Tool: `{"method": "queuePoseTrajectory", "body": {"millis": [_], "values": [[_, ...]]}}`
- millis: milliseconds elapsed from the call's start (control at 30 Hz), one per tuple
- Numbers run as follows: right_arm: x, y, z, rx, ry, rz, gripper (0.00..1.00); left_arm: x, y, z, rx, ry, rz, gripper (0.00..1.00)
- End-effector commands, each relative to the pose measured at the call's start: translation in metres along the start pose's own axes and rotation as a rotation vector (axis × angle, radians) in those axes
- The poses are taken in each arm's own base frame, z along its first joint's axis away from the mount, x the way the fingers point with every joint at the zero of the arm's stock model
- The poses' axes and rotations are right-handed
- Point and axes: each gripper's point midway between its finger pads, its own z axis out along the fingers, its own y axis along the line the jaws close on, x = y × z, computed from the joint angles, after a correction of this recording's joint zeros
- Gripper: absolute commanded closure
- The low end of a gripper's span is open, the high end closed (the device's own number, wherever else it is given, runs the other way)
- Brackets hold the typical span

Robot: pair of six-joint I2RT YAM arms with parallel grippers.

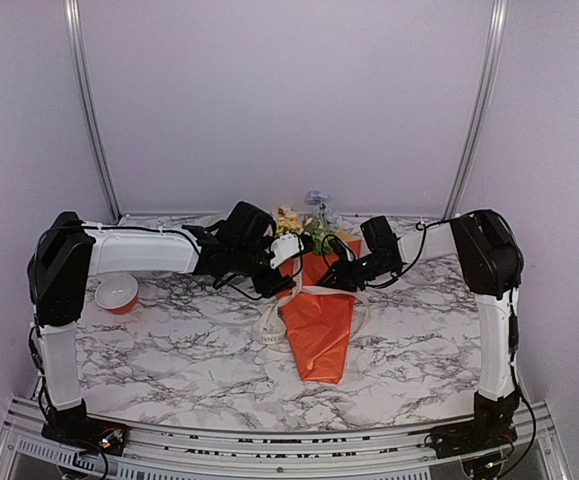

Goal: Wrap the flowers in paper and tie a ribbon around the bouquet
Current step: Cross the ribbon over the folded bouquet.

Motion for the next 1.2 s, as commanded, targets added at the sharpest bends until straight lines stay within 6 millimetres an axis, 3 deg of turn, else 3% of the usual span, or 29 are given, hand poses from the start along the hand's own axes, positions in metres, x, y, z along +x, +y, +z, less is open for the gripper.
{"method": "queuePoseTrajectory", "body": {"millis": [0,133,233,367,667,700,767,800,933,1167], "values": [[0.056,-0.053,0.02,0.154,0.138,0.136,0.73,0.008,-0.045,0.015,0.192,-0.003,0.048,0.24],[0.056,-0.054,0.02,0.154,0.14,0.138,0.73,0.01,-0.048,0.03,0.194,0.007,0.082,0.25],[0.054,-0.052,0.019,0.154,0.136,0.133,0.74,0.022,-0.031,0.044,0.087,0.077,0.101,0.3],[0.054,-0.051,0.019,0.151,0.14,0.133,0.73,0.028,-0.012,0.055,-0.035,0.119,0.173,0.52],[0.054,-0.05,0.017,0.155,0.138,0.126,0.73,0.031,-0.017,0.062,-0.015,0.112,0.216,0.74],[0.053,-0.05,0.017,0.153,0.137,0.127,0.73,0.03,-0.018,0.062,-0.01,0.108,0.216,0.79],[0.054,-0.05,0.018,0.151,0.139,0.13,0.73,0.03,-0.018,0.063,-0.008,0.106,0.217,0.99],[0.053,-0.048,0.017,0.148,0.138,0.128,0.73,0.029,-0.017,0.062,-0.01,0.105,0.217,1.0],[0.049,-0.049,0.015,0.155,0.126,0.128,0.73,0.016,-0.025,0.042,0.048,0.066,0.202,1.0],[0.049,-0.052,0.017,0.159,0.13,0.132,0.73,-0.008,-0.058,-0.023,0.121,0.007,0.266,1.0]]}}
